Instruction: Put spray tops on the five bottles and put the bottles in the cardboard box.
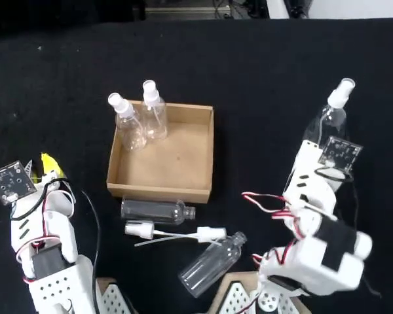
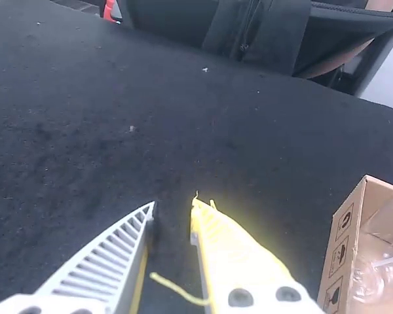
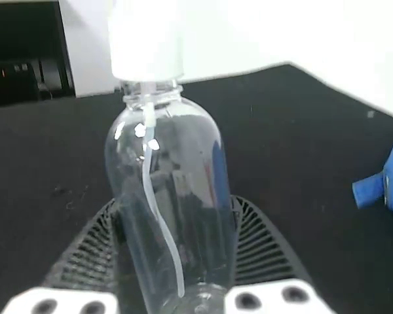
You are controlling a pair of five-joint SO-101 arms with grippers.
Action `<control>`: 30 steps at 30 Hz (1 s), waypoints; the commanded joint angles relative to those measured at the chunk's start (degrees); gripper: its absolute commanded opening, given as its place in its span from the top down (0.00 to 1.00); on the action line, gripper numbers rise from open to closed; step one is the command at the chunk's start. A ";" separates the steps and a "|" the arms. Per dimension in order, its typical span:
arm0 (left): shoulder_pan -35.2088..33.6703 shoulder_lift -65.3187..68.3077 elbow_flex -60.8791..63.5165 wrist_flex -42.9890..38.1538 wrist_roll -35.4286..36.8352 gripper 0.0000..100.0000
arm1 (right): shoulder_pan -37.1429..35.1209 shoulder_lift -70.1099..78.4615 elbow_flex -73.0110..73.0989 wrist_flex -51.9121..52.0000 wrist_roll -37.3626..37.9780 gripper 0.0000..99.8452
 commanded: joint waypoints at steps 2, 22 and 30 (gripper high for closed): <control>0.57 -0.53 1.45 0.09 0.09 0.92 | 2.99 5.93 -7.69 -4.57 -2.73 0.97; 0.57 -0.44 1.45 0.18 0.09 0.92 | 5.80 28.00 -32.40 -4.57 -7.74 0.97; 0.48 -0.44 1.45 0.18 0.09 0.92 | 6.07 35.12 -38.99 -4.75 -7.74 0.97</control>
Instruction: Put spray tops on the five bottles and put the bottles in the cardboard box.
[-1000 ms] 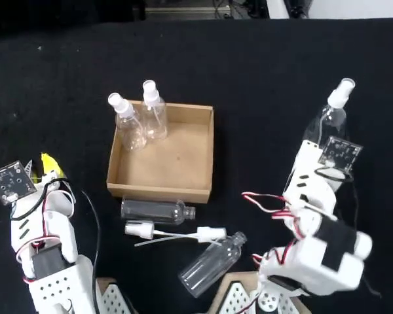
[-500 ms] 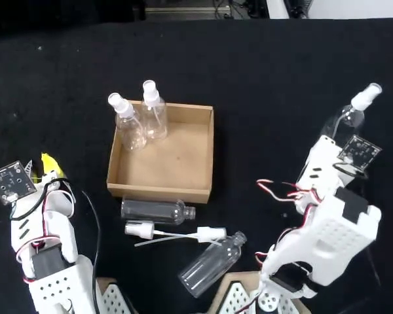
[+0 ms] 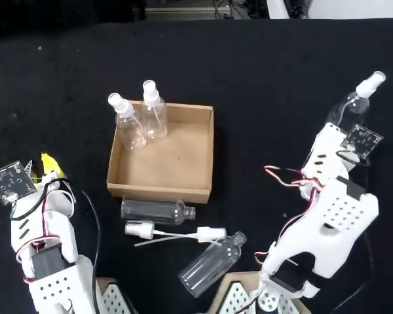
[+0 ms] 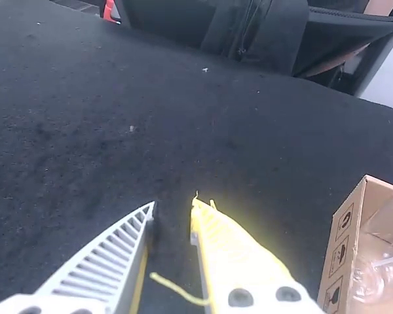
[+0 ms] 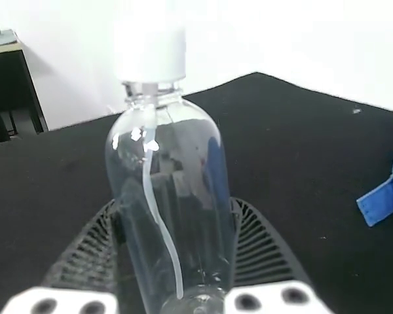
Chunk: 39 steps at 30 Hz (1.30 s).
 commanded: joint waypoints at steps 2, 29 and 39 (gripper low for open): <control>0.48 -0.44 1.45 0.18 0.09 0.92 | 0.97 0.75 -3.56 -1.85 -0.35 0.97; 0.75 -0.44 1.45 0.00 0.09 0.92 | -1.41 1.01 -1.89 -1.67 -0.35 0.69; 0.84 -0.44 1.45 -0.09 0.09 0.92 | -1.41 -5.67 1.27 -1.23 -0.44 0.64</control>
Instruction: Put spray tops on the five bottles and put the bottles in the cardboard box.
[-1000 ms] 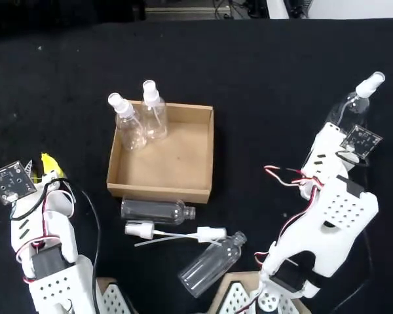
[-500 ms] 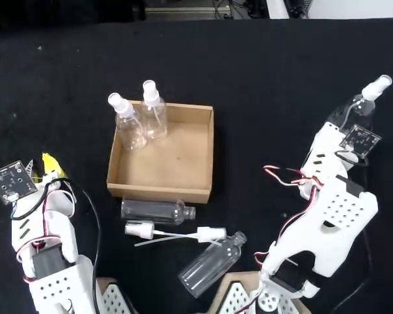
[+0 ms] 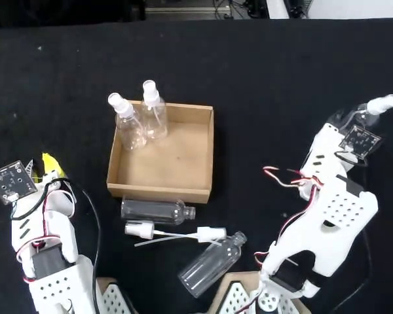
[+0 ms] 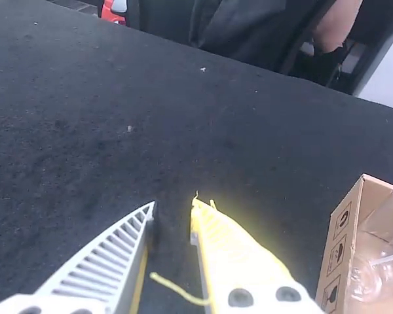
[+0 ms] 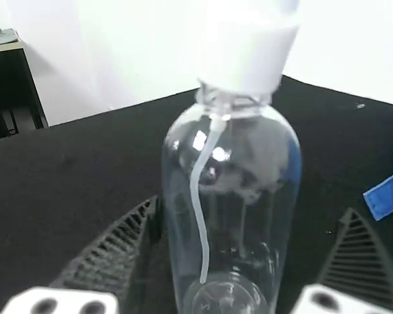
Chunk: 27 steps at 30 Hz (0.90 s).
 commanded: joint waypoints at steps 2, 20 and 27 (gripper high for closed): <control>0.48 -0.44 1.45 0.00 0.09 0.92 | -1.23 -10.24 2.86 2.29 -0.44 0.64; 0.48 -0.44 1.45 0.09 0.09 0.92 | -0.88 -22.02 1.89 17.14 -0.26 0.64; 0.48 -0.44 1.45 0.09 0.09 0.92 | -1.05 -21.49 4.18 16.97 3.34 0.66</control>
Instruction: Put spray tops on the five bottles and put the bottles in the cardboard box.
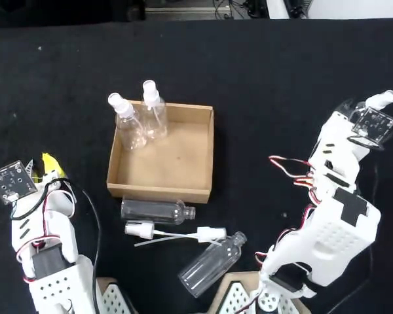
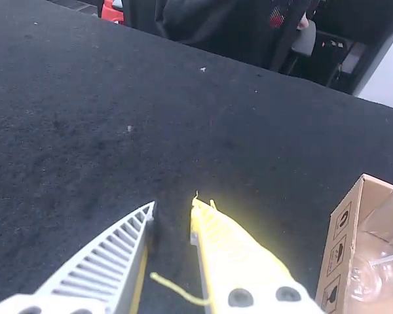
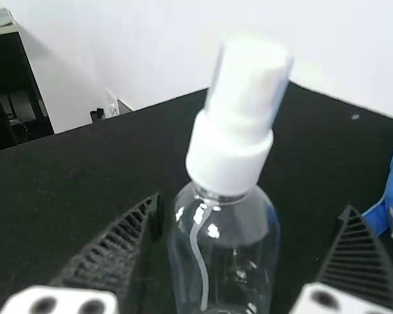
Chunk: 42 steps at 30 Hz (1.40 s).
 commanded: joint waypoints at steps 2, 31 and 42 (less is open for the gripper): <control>0.48 -0.44 1.45 0.09 0.09 0.92 | -0.70 -2.95 -0.48 0.00 2.99 0.71; 0.40 -0.44 1.45 0.18 0.09 0.92 | 2.46 3.65 -4.88 -7.74 2.46 0.97; 0.31 -0.44 1.45 0.18 0.09 0.92 | -1.41 -19.91 4.79 8.44 2.37 0.99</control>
